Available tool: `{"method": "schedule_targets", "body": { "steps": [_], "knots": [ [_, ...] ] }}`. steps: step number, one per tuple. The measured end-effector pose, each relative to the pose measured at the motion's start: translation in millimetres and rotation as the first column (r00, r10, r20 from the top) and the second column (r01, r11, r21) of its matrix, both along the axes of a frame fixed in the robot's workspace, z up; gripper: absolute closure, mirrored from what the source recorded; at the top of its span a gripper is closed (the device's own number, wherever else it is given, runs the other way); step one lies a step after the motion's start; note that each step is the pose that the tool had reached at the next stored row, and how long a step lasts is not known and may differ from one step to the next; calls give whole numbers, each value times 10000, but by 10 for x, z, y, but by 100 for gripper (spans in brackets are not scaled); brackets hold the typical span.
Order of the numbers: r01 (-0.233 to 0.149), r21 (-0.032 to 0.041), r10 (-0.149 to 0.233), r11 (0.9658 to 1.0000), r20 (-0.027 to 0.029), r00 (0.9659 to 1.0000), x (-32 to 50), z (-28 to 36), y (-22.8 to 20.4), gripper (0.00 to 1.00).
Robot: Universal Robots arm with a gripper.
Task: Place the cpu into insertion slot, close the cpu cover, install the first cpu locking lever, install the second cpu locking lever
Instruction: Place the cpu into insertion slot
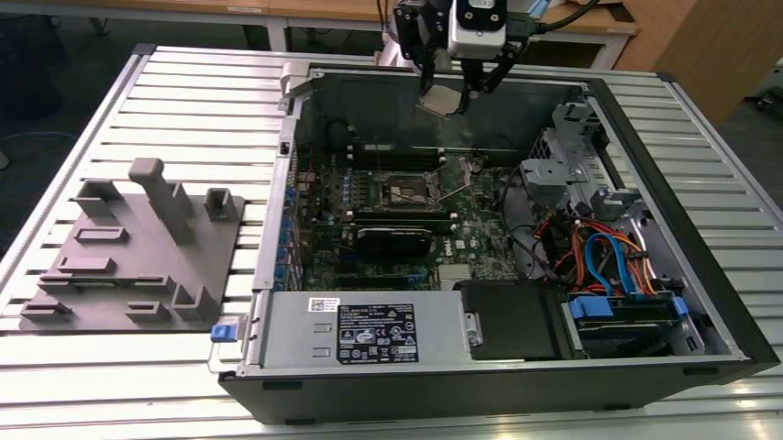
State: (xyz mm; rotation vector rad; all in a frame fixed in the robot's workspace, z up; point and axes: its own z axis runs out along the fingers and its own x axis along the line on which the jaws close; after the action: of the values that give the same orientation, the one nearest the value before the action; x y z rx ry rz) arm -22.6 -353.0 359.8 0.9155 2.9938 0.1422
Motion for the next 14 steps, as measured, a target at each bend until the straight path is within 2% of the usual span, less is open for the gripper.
{"method": "schedule_targets", "body": {
  "steps": [11, 14],
  "knots": [
    [25, 0, -25, 10000, 0, 10000, 0, 0, 0, 45],
    [278, 0, -278, 9996, 0, 9996, 0, -1, 0, 45]
  ]
}}
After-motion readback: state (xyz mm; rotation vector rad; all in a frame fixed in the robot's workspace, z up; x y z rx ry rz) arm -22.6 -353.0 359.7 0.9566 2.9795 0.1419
